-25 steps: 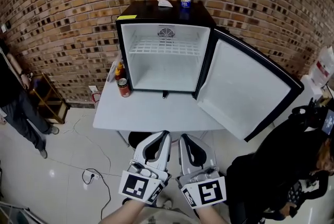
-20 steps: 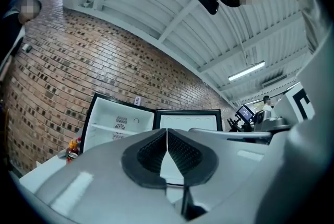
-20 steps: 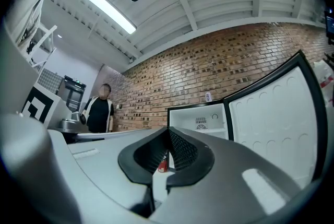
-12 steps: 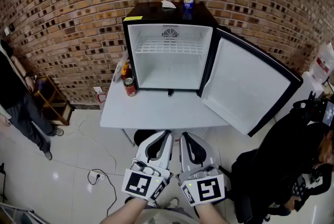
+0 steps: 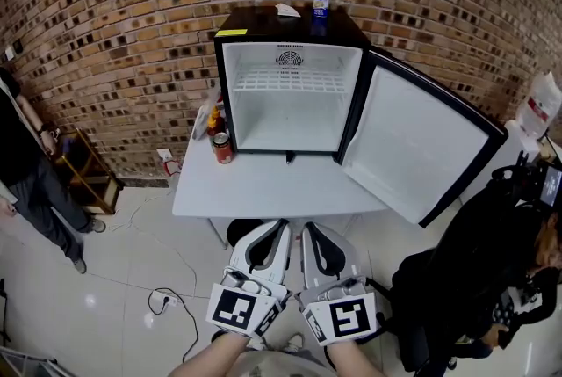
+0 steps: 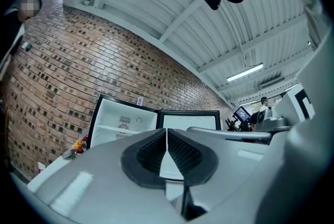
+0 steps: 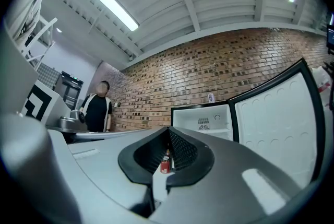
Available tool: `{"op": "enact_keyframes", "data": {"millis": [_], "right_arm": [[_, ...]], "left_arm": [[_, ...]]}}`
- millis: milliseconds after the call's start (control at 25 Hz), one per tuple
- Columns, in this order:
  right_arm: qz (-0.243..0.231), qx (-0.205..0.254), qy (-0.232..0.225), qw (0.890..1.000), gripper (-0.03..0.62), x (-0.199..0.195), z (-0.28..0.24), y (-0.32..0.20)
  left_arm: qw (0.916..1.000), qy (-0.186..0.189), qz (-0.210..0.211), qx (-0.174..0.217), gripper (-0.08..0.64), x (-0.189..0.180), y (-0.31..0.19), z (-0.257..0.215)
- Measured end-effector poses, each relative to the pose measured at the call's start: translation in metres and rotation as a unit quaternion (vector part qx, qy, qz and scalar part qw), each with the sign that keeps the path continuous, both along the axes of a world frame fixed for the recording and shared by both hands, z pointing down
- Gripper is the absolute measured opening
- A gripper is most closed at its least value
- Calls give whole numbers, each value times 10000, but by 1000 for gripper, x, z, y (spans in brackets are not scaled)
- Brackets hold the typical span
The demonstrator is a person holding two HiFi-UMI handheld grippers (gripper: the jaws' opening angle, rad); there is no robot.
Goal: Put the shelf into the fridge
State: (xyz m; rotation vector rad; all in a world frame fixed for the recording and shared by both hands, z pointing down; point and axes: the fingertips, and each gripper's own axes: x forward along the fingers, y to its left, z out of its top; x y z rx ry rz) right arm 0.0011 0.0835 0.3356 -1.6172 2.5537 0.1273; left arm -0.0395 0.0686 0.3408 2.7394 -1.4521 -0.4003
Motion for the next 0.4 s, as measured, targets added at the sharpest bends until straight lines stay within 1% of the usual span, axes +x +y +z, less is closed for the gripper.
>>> {"op": "enact_keyframes", "data": {"millis": [400], "right_arm": [[3,-14,4,10000,0,-8,0,0]], "left_arm": [[10000,59,25,-36,0,-9,1,1]]}}
